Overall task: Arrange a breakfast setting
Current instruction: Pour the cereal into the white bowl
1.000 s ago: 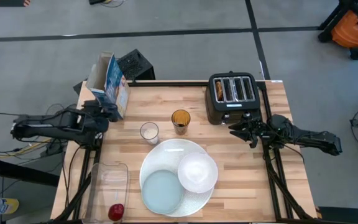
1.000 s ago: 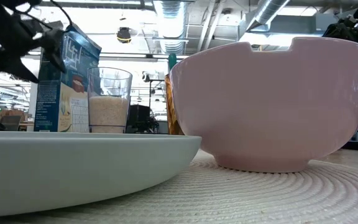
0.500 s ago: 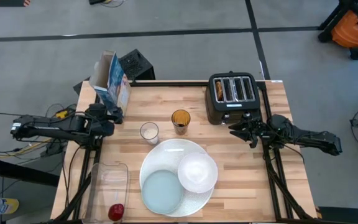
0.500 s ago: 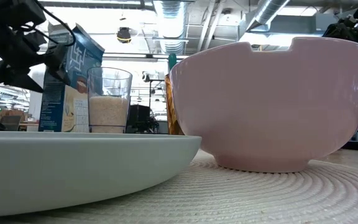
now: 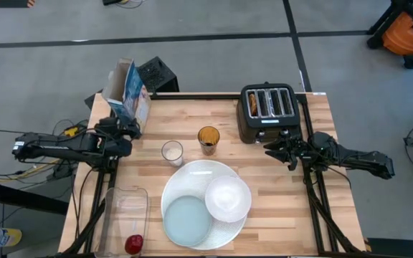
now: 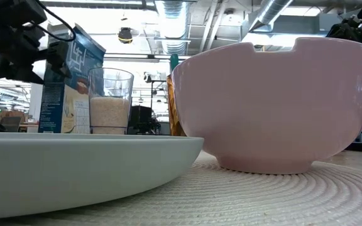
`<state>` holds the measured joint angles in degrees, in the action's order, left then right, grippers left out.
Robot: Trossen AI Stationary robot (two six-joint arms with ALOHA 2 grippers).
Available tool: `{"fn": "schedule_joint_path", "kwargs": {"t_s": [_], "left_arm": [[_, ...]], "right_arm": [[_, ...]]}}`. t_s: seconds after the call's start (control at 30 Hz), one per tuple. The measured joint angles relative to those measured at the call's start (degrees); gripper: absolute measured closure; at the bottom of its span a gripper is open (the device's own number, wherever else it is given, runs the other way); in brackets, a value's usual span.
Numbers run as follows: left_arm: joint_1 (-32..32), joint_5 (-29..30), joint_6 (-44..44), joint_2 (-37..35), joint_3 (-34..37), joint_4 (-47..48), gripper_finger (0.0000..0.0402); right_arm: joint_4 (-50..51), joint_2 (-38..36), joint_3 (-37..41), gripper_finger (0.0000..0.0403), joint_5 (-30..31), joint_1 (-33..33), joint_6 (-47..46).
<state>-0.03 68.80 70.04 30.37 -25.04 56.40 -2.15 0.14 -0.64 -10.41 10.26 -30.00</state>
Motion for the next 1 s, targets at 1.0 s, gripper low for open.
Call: {"fn": "schedule_joint_path", "kwargs": {"t_s": [1.0], "left_arm": [[6.27, 3.35, -0.80, 8.66, 0.00, -7.50, 0.0011]], "right_arm": [[0.00, 0.00, 0.00, 0.0225, 0.00, 0.00, 0.00]]}}
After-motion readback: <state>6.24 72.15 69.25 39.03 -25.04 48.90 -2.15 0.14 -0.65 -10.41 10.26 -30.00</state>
